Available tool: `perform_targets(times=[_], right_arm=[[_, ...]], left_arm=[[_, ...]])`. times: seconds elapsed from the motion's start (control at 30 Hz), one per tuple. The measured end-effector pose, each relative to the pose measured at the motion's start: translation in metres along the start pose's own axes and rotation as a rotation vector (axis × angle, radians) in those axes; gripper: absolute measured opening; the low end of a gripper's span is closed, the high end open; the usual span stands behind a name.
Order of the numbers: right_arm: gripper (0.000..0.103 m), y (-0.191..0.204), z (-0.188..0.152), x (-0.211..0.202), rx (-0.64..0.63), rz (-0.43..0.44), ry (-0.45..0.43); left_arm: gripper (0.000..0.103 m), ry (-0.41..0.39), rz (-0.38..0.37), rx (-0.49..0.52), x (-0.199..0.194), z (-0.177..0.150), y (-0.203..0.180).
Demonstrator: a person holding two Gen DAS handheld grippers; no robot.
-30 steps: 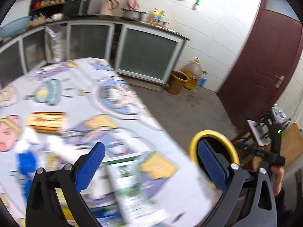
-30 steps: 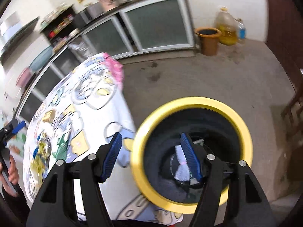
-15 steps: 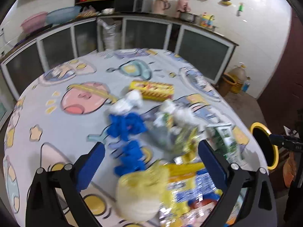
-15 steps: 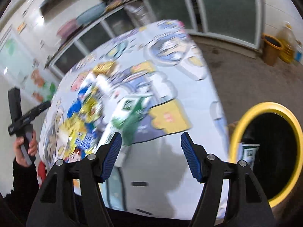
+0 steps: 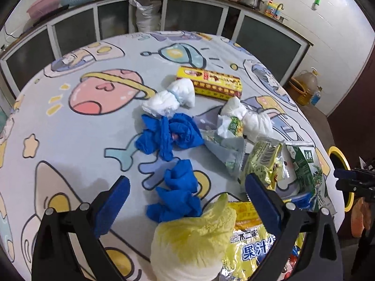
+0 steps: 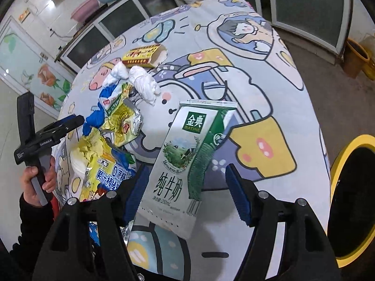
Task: Collect trash
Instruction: 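Grasp a blue glove with left tool while right tool grasps a milk carton, then carry the blue glove and milk carton over the bin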
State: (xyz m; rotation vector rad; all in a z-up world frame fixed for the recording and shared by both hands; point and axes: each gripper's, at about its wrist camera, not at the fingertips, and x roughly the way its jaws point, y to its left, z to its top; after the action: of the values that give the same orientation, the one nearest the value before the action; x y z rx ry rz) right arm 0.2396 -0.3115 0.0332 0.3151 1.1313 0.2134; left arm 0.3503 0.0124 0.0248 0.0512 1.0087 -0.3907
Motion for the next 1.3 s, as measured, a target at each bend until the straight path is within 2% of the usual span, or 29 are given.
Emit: perform_targets(times=[0.2, 0.33, 0.47, 0.87, 0.9, 0.97, 1.03, 1.07, 1.1, 1.17, 1.3], right_arm=[[0.066, 0.004, 0.011, 0.016, 0.008, -0.004, 0.051], [0.067, 0.009, 0.018, 0.03, -0.011, -0.032, 0.084], [0.067, 0.011, 0.024, 0.04, -0.004, -0.019, 0.113], [0.066, 0.016, 0.032, 0.064, -0.047, -0.104, 0.144], [0.065, 0.017, 0.032, 0.065, -0.048, -0.109, 0.144], [0.064, 0.02, 0.034, 0.065, -0.063, -0.12, 0.141], [0.061, 0.022, 0.035, 0.064, -0.076, -0.134, 0.131], [0.058, 0.025, 0.035, 0.063, -0.092, -0.145, 0.121], [0.056, 0.027, 0.035, 0.061, -0.101, -0.147, 0.11], [0.055, 0.031, 0.034, 0.056, -0.116, -0.147, 0.082], [0.054, 0.033, 0.033, 0.045, -0.118, -0.138, 0.048]], left_arm=[[0.095, 0.033, 0.015, 0.011, 0.012, 0.002, 0.001], [0.095, 0.055, -0.005, 0.007, 0.018, 0.006, 0.004], [0.095, 0.071, -0.007, 0.019, 0.024, 0.006, 0.005], [0.095, 0.109, -0.013, 0.0, 0.047, 0.014, 0.013], [0.092, 0.115, -0.007, 0.0, 0.05, 0.015, 0.013], [0.072, 0.127, 0.006, 0.003, 0.054, 0.014, 0.012], [0.044, 0.137, 0.027, 0.01, 0.056, 0.013, 0.011], [0.036, 0.136, 0.042, 0.018, 0.055, 0.012, 0.011], [0.02, 0.136, 0.046, 0.022, 0.054, 0.012, 0.011], [0.015, 0.134, 0.014, -0.015, 0.047, 0.012, 0.018], [0.012, 0.097, 0.025, -0.055, 0.027, 0.01, 0.031]])
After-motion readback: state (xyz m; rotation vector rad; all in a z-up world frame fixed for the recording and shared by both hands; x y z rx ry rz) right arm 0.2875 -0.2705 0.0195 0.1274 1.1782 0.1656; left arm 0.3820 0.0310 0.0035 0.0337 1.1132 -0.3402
